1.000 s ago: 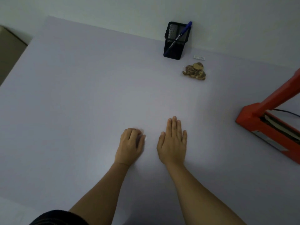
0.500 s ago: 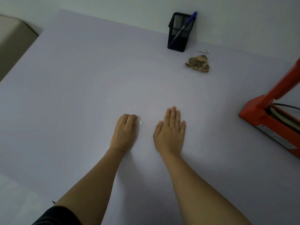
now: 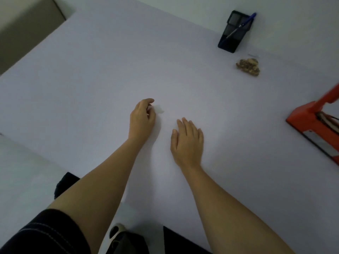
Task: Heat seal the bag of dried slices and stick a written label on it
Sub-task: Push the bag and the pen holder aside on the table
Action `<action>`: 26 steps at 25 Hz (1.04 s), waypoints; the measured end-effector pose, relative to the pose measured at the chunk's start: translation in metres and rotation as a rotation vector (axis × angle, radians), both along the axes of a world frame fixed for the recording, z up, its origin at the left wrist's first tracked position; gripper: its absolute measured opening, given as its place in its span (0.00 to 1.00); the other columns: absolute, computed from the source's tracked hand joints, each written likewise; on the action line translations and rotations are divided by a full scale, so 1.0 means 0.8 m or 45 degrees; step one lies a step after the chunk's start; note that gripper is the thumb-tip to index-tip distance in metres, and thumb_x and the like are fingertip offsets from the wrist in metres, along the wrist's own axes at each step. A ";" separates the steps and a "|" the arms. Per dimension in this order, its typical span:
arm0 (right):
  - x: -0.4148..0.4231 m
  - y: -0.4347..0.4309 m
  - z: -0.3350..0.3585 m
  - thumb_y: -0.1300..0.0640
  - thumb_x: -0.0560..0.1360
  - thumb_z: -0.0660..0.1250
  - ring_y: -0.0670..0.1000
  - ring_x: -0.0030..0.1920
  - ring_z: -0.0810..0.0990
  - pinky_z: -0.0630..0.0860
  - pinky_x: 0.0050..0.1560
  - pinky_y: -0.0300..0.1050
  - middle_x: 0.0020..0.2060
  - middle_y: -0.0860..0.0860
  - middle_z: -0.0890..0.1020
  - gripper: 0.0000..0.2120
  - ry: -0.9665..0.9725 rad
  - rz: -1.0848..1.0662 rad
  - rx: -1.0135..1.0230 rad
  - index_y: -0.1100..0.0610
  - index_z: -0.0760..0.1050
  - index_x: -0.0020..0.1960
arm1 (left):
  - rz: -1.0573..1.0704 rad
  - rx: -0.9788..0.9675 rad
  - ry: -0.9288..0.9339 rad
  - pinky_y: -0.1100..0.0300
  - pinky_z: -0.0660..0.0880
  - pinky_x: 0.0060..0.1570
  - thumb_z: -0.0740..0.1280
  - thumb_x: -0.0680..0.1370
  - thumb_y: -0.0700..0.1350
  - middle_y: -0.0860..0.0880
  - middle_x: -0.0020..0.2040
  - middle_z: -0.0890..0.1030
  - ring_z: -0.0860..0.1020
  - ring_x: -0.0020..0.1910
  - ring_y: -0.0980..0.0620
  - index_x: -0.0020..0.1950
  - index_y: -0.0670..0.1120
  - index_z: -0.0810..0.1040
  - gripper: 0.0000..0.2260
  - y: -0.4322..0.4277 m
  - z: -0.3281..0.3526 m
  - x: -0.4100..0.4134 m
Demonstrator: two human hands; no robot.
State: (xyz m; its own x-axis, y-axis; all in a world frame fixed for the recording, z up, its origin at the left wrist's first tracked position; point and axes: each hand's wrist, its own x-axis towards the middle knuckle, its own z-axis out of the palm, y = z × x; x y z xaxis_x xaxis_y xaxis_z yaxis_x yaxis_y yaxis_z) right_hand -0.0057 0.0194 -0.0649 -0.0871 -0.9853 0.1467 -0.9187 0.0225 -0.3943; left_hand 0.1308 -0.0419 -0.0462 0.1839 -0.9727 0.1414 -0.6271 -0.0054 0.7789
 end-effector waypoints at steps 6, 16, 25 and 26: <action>0.199 0.052 0.029 0.50 0.77 0.49 0.56 0.67 0.70 0.63 0.68 0.56 0.65 0.55 0.75 0.23 -0.136 0.187 0.007 0.58 0.71 0.66 | 0.269 0.053 -0.008 0.67 0.68 0.41 0.61 0.78 0.40 0.45 0.45 0.80 0.74 0.40 0.53 0.53 0.41 0.78 0.08 0.077 0.032 0.211; 0.451 0.155 -0.007 0.56 0.77 0.56 0.53 0.54 0.75 0.68 0.57 0.44 0.54 0.54 0.80 0.14 -0.250 1.127 0.078 0.59 0.74 0.58 | 0.964 0.158 0.195 0.64 0.70 0.42 0.62 0.78 0.44 0.46 0.47 0.76 0.75 0.43 0.50 0.48 0.43 0.77 0.06 0.264 -0.019 0.468; 0.439 0.127 -0.265 0.57 0.76 0.60 0.56 0.61 0.69 0.69 0.58 0.47 0.63 0.57 0.69 0.20 0.230 0.770 0.783 0.60 0.63 0.67 | 0.866 0.803 0.323 0.63 0.71 0.41 0.63 0.76 0.37 0.52 0.40 0.77 0.76 0.42 0.51 0.52 0.45 0.79 0.09 0.354 -0.285 0.480; 0.440 0.125 -0.295 0.57 0.77 0.60 0.56 0.62 0.69 0.69 0.57 0.47 0.64 0.57 0.68 0.20 0.244 0.744 0.829 0.60 0.63 0.67 | 0.864 0.837 0.308 0.64 0.71 0.41 0.63 0.76 0.38 0.51 0.39 0.76 0.76 0.41 0.52 0.53 0.45 0.79 0.09 0.357 -0.319 0.478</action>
